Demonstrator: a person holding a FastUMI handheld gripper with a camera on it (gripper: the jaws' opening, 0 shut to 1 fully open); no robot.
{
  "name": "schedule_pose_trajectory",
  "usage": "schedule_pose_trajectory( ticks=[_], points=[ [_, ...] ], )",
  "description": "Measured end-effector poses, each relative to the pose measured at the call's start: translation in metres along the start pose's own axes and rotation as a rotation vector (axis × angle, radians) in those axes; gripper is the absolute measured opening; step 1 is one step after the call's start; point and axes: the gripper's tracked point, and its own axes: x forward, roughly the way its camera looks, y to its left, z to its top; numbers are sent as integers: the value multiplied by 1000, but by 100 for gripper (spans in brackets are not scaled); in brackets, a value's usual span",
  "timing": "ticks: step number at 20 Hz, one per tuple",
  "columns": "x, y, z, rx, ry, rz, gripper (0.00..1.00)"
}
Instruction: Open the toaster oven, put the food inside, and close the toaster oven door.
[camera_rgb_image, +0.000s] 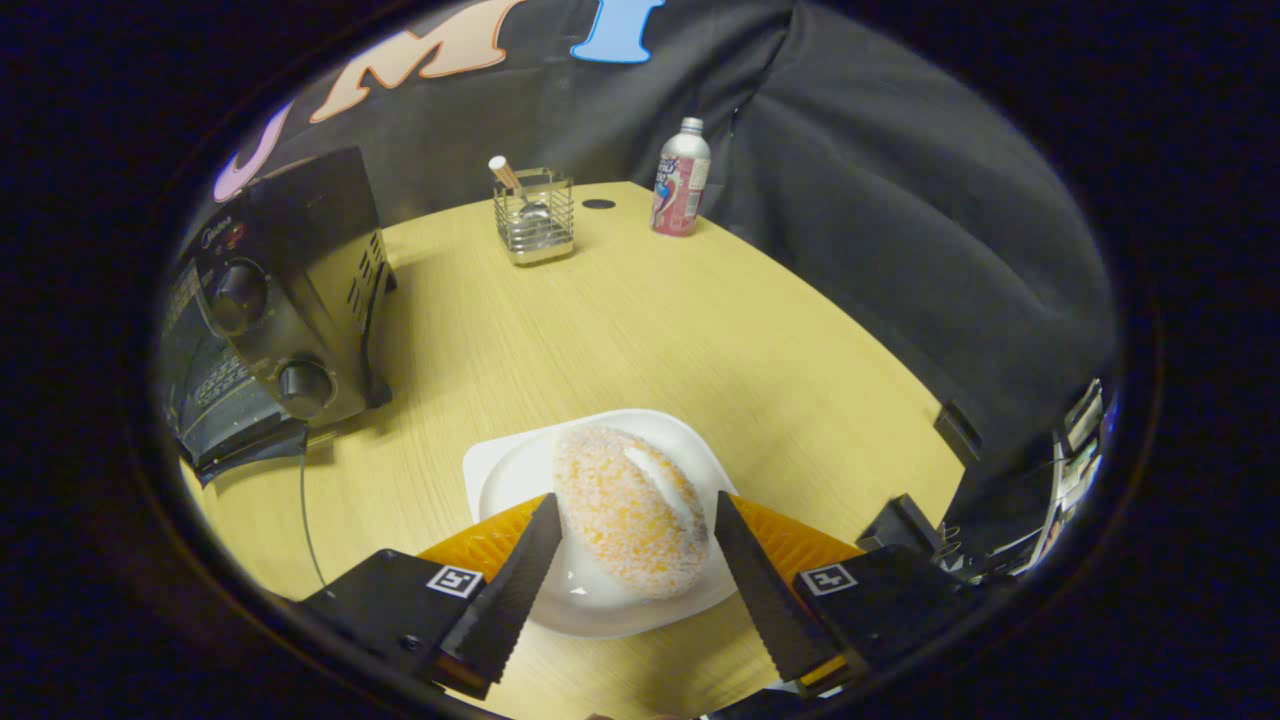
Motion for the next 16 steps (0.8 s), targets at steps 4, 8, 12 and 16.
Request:
schedule_pose_trajectory(
  ticks=[4, 8, 12, 16],
  points=[
    [8, 4, 4, 48, -18, 23, 90],
    [4, 5, 6, 99, -18, 40, 77],
    [0, 19, 18, 197, -35, 81, 65],
    [-24, 39, 41, 294, -106, 127, 65]
  ],
)
